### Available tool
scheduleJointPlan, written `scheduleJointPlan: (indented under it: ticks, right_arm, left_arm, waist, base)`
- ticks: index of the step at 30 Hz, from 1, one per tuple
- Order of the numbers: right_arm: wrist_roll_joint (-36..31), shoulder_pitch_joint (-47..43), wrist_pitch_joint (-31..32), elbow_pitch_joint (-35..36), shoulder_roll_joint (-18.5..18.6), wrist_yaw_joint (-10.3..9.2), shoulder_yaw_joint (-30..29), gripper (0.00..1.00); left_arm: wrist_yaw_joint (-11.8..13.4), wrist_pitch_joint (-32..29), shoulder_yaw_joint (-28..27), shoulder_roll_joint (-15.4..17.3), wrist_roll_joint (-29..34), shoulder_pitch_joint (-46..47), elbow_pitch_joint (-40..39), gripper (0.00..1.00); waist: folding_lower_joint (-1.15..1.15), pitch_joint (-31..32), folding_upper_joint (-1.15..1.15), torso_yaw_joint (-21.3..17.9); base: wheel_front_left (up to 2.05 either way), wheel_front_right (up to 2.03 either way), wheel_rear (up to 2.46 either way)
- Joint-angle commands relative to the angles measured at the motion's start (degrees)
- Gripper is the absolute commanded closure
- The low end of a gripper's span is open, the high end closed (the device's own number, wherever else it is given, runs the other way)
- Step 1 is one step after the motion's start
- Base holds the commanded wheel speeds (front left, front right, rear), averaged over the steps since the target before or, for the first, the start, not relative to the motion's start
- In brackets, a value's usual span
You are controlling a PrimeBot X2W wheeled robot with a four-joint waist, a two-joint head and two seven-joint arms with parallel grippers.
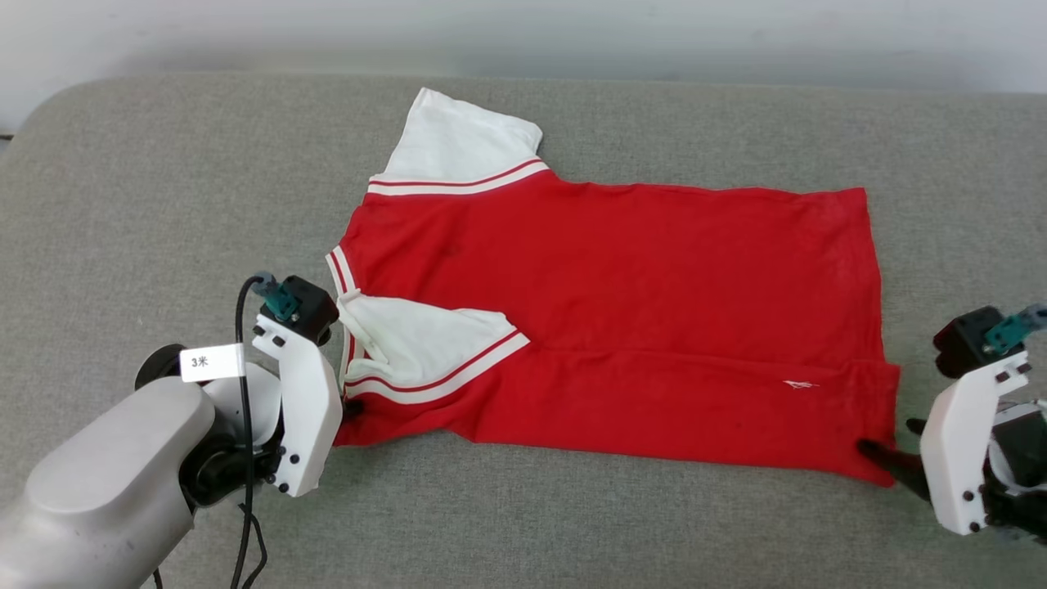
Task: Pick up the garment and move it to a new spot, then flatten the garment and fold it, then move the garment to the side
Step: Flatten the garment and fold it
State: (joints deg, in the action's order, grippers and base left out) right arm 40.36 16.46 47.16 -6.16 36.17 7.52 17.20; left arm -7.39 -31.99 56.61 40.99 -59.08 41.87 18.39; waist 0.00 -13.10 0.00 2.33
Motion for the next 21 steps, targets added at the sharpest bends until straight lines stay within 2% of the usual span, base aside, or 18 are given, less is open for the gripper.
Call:
scheduleJointPlan:
  ticks: [1, 9, 13, 14, 15, 21]
  right_arm:
    - [-0.3, 0.3, -0.5, -0.9, -0.9, -0.07, 0.1, 0.0]
    - [-1.2, -0.6, -2.8, -8.9, -5.8, -0.02, 5.8, 0.0]
    - [-0.5, -0.8, -5.1, -11.4, -5.9, 0.04, 8.3, 0.0]
    - [-0.3, -0.4, -6.0, -11.7, -5.7, 0.04, 8.4, 0.25]
    - [0.6, 0.7, -8.3, -11.9, -4.6, 0.02, 8.6, 1.0]
    - [2.7, 1.2, -11.8, -10.3, -1.3, -0.06, 7.7, 1.0]
  left_arm:
    - [0.0, 0.4, 0.0, -0.1, 0.4, 1.0, -0.2, 1.0]
    - [0.0, 1.6, 1.1, 0.0, 0.4, 2.0, -0.3, 1.0]
    - [0.0, 2.2, 1.5, 0.4, 0.2, 2.0, 0.1, 1.0]
    - [0.0, 2.4, 1.6, 0.5, 0.1, 2.0, 0.2, 1.0]
    - [0.0, 2.9, 1.8, 0.8, -0.3, 1.7, 0.5, 1.0]
    - [0.0, 3.9, 2.1, 1.5, -1.4, 0.6, 0.5, 1.0]
  waist:
    - [0.0, -0.5, 0.0, 0.3]
    - [0.0, -2.3, 0.0, 1.0]
    - [0.0, -2.7, 0.0, 0.9]
    - [0.0, -2.7, 0.0, 0.8]
    - [0.0, -2.2, 0.0, 0.4]
    - [0.0, 0.0, 0.0, -0.1]
  base:
    - [0.0, 0.0, 0.0]
    - [0.0, 0.0, 0.0]
    - [0.0, 0.0, 0.0]
    - [0.0, 0.0, 0.0]
    - [0.0, 0.0, 0.0]
    - [0.0, 0.0, 0.0]
